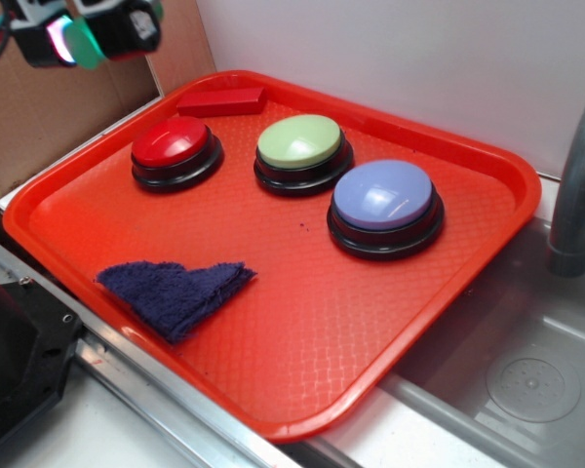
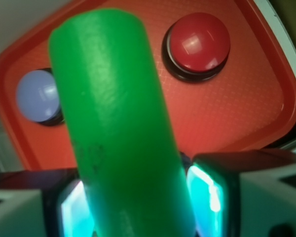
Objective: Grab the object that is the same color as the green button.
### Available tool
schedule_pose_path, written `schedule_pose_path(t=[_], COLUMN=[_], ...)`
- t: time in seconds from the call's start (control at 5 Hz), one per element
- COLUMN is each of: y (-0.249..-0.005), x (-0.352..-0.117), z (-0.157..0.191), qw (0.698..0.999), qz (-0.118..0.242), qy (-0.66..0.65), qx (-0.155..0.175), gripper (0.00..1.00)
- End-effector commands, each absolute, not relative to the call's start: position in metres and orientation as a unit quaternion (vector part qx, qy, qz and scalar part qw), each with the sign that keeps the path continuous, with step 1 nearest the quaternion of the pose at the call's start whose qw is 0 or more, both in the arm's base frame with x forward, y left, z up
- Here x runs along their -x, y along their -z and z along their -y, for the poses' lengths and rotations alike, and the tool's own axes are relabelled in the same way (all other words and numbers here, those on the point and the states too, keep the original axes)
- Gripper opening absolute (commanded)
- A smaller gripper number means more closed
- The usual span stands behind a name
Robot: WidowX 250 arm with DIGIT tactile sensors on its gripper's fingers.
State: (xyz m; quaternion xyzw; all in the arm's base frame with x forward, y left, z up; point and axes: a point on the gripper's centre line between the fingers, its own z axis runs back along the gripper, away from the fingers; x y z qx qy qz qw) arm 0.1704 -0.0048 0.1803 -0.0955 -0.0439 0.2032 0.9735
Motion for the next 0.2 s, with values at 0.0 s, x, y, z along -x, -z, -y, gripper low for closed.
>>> schedule_pose_path(t=[0.0], y=[-0.1842], x=[-0.1640], z=[0.0052], qw=[0.977], qz=[0.057], qy=[-0.182], qx=[0.094], gripper=[0.00])
